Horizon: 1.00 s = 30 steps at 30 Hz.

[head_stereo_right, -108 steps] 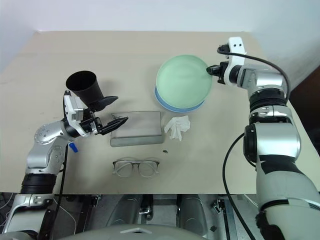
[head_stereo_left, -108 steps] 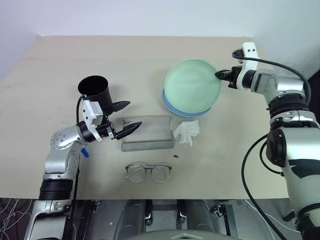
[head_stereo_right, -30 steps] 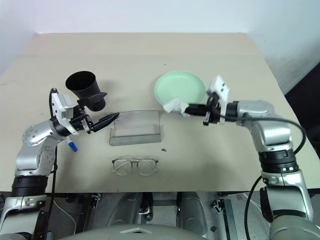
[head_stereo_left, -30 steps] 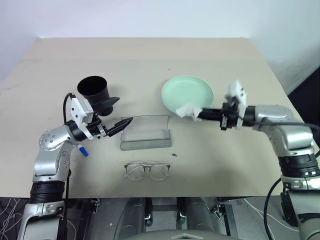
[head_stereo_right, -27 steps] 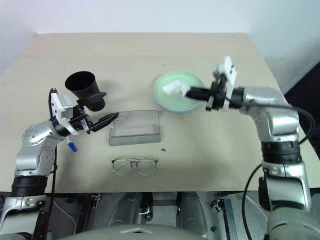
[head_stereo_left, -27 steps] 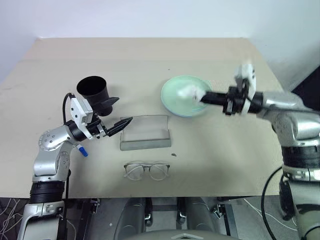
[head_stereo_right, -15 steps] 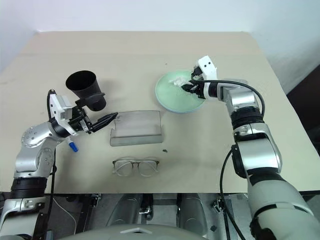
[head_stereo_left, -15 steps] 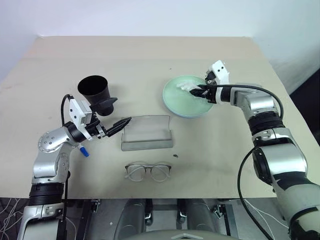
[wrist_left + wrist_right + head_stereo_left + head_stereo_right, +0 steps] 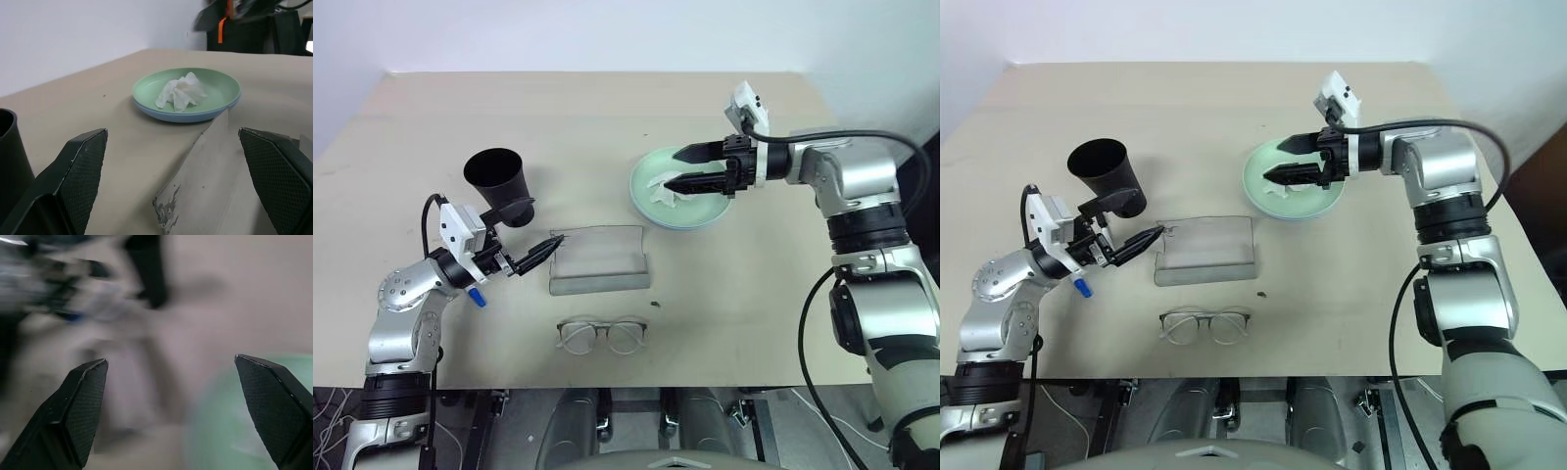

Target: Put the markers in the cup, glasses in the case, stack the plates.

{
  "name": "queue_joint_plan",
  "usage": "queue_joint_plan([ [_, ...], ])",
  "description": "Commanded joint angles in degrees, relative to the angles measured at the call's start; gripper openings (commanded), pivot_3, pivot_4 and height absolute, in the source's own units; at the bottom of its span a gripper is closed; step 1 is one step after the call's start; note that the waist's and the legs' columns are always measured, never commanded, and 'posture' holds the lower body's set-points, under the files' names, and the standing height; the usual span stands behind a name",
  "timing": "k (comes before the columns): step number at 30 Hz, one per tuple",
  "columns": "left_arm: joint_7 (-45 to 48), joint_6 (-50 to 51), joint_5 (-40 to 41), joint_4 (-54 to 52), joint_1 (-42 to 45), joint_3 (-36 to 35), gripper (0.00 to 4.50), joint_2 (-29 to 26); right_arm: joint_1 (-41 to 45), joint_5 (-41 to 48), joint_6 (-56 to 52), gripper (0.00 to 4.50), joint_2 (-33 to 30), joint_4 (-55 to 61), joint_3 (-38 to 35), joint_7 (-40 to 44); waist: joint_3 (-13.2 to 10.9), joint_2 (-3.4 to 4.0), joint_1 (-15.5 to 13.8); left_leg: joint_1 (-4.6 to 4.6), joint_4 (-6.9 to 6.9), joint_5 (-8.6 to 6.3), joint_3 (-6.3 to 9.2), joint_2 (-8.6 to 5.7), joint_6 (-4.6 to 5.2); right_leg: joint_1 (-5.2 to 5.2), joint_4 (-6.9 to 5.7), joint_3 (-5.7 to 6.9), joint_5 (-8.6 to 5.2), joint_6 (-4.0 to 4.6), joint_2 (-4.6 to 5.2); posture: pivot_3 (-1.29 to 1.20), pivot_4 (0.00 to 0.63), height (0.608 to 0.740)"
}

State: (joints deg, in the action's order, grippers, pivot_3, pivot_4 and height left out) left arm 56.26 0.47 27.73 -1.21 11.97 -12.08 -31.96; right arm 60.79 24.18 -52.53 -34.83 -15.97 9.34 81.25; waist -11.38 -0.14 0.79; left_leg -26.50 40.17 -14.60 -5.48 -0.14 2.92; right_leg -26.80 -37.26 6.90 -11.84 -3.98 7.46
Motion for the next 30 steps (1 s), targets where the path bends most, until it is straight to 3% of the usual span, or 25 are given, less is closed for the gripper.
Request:
queue_joint_plan([
  [1, 0.35, -0.76, 0.71, -1.49, 0.42, -0.92, 4.50, -0.77, -1.49, 7.85, -12.25, 4.37, -1.68, 10.63, 4.09, 4.72, 0.00, 0.00, 0.01, 0.00, 0.00, 0.00, 0.01, 0.00, 0.00, 0.00, 0.00, 0.00, 0.00, 0.01, 0.01, 0.00, 0.150, 0.681],
  [5, 0.76, -0.86, 0.51, -0.29, 1.09, -1.00, 4.50, -1.12, -2.81, 9.80, -16.86, 4.37, -0.97, 16.03, 11.14, 4.99, 0.00, 0.00, -0.05, -0.01, 0.00, -0.01, 0.01, -0.01, -0.01, -0.02, 0.06, 0.01, 0.01, 0.07, 0.06, 0.00, 0.150, 0.681],
  [14, 1.47, -1.17, -0.23, 1.58, 3.08, 0.56, 4.50, -0.25, -0.63, 3.71, -16.71, 4.37, 5.70, 11.64, 26.18, -0.15, 0.01, -0.02, -0.06, -0.09, -0.02, -0.01, -0.05, -0.03, -0.02, -0.30, 0.08, 0.01, 0.06, 0.12, 0.08, 0.00, 0.150, 0.681],
  [30, 2.69, -1.21, -0.68, 3.04, 4.27, 1.90, 4.50, 0.35, 0.49, 3.38, -17.72, 4.37, 9.70, 12.25, 33.08, -0.31, 0.02, -0.03, -0.03, -0.12, -0.03, -0.01, -0.11, -0.04, -0.01, -0.30, 0.06, 0.03, 0.08, 0.13, 0.09, 0.00, 0.150, 0.681],
])
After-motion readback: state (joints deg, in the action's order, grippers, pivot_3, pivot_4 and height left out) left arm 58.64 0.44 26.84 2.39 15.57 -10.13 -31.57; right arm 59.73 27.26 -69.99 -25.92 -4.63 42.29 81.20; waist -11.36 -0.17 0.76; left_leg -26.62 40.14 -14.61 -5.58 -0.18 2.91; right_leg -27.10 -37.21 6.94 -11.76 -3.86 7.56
